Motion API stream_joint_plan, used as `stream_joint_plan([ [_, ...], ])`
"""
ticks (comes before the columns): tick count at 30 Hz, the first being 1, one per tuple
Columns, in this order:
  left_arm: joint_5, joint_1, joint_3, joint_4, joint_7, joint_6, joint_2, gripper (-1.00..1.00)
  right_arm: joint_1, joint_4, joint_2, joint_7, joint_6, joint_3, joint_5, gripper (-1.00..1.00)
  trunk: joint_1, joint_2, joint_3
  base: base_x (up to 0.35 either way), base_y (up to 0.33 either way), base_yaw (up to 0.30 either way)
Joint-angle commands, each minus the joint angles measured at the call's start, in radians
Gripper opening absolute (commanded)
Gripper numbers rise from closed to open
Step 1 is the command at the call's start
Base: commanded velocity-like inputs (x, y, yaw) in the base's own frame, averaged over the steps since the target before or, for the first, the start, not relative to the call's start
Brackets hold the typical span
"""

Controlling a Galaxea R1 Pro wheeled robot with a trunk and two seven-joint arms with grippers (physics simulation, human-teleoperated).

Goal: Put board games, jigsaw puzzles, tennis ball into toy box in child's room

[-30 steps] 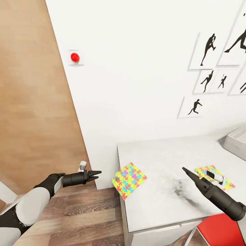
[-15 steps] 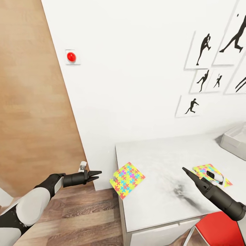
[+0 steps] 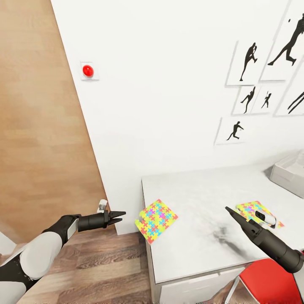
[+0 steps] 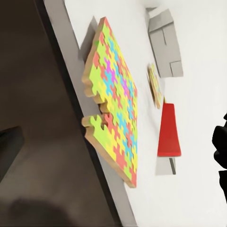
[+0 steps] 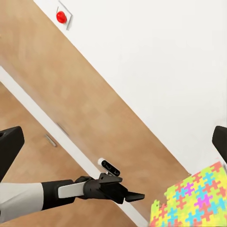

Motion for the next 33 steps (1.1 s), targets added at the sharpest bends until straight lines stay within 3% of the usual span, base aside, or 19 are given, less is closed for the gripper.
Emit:
stream_joint_plan([
  [1,-0.01,-0.001,0.008,-0.001,-0.006,0.011,0.0,1.0,-0.001,0.0,0.0,0.001,0.008,0.0,-0.004,1.0,0.0,-0.001,-0.001,-0.17,-0.045,-0.057],
  [20,-0.01,-0.001,0.009,-0.001,-0.006,0.009,0.0,1.0,0.0,0.0,0.0,0.001,0.009,0.001,-0.004,1.0,0.0,-0.001,0.003,-0.046,-0.012,-0.027],
  [33,-0.01,-0.001,0.008,-0.001,-0.006,0.01,0.0,1.0,0.0,0.0,0.0,0.001,0.008,0.001,-0.004,1.0,0.0,-0.001,0.003,-0.001,-0.106,-0.001],
])
